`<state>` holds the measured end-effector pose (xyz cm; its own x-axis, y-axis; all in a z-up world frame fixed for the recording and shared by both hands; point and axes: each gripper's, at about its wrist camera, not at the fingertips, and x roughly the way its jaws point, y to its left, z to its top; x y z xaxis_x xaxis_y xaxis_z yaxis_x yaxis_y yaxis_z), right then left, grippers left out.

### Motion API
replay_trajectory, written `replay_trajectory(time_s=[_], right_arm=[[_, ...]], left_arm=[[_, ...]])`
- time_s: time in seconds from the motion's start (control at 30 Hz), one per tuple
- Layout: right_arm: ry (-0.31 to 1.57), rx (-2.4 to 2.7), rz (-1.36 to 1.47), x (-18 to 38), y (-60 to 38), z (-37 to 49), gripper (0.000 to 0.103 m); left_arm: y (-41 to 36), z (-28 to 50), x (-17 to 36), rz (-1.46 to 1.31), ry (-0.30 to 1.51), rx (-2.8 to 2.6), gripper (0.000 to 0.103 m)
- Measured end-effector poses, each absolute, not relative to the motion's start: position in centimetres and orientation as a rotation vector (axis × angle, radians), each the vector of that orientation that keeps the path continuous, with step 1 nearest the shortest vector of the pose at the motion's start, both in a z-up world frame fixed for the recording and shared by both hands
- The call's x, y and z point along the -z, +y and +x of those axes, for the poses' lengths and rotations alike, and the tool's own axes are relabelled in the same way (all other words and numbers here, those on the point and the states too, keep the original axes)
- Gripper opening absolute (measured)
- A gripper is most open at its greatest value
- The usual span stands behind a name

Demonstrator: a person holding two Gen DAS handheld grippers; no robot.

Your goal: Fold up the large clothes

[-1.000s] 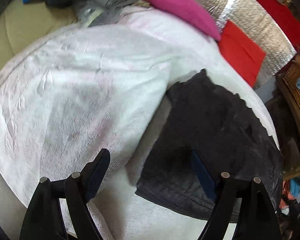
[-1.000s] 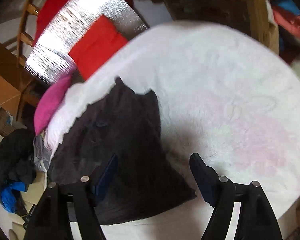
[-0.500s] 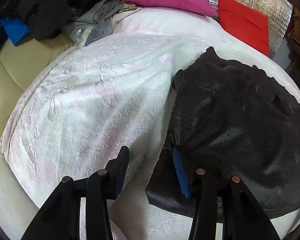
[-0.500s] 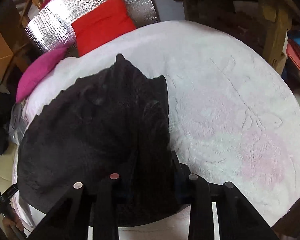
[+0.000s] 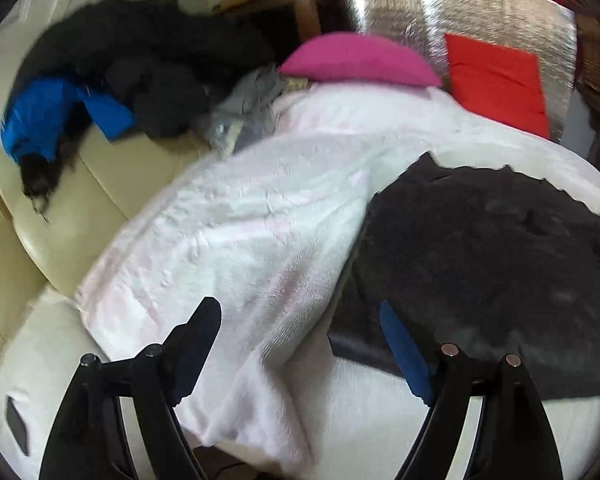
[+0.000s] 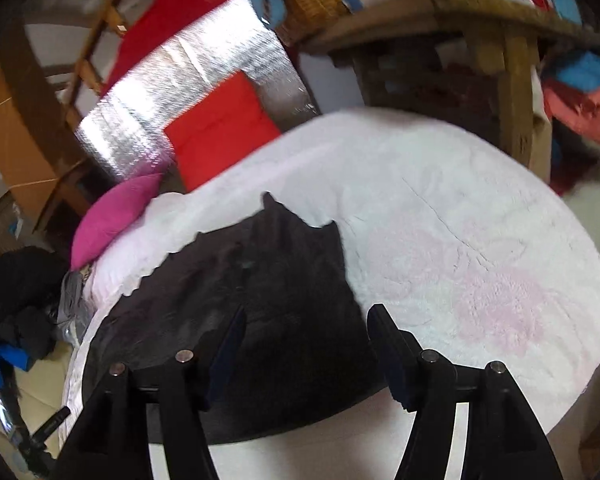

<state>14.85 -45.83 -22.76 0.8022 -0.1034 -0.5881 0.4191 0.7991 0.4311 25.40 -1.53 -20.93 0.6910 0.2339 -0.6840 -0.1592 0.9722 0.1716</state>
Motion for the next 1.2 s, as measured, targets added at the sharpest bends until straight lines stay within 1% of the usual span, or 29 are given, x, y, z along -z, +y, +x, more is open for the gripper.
replay_trajectory(time_s=[0.3, 0.33, 0.37, 0.4, 0.5, 0.57, 0.6, 0.63, 0.83, 0.9, 1.0, 1.2], right_arm=[[0.545, 0.219, 0.405, 18.3, -38.7, 12.3, 0.067], [0.542, 0.213, 0.390, 17.7, -37.9, 11.8, 0.067], [0.538, 0.206, 0.374, 17.0, -37.2, 11.4, 0.067], [0.536, 0.205, 0.362, 16.5, -36.5, 10.7, 0.067], [0.511, 0.203, 0.329, 14.3, -34.7, 8.8, 0.067], [0.491, 0.208, 0.300, 13.0, -33.7, 7.5, 0.069], [0.481, 0.213, 0.280, 12.3, -33.1, 6.9, 0.074], [0.469, 0.218, 0.262, 11.6, -32.5, 6.1, 0.075], [0.437, 0.235, 0.211, 8.7, -29.8, 2.3, 0.078], [0.427, 0.263, 0.186, 7.8, -28.8, 1.3, 0.082], [0.424, 0.264, 0.167, 6.8, -27.6, -0.1, 0.082], [0.400, 0.295, 0.171, 5.3, -26.7, -1.7, 0.082]], left_arm=[[-4.2, 18.6, 13.4, 0.120, 0.618, -0.110, 0.084], [-4.4, 18.1, 12.7, 0.116, 0.602, -0.104, 0.086], [-4.6, 17.5, 12.1, 0.110, 0.591, -0.097, 0.093], [-4.8, 16.7, 11.3, 0.102, 0.570, -0.086, 0.095], [-5.6, 14.4, 9.2, 0.111, 0.482, -0.109, 0.096], [-6.0, 13.1, 8.1, 0.126, 0.439, -0.114, 0.101], [-6.3, 12.3, 7.4, 0.131, 0.422, -0.100, 0.101], [-6.4, 11.6, 6.8, 0.133, 0.413, -0.083, 0.101], [-6.8, 7.7, 3.9, 0.114, 0.380, -0.030, 0.101], [-6.7, 6.3, 3.0, 0.107, 0.365, -0.021, 0.101], [-6.3, 4.4, 1.6, 0.095, 0.337, -0.024, 0.102], [-5.7, 2.4, 0.4, 0.076, 0.321, -0.015, 0.103]])
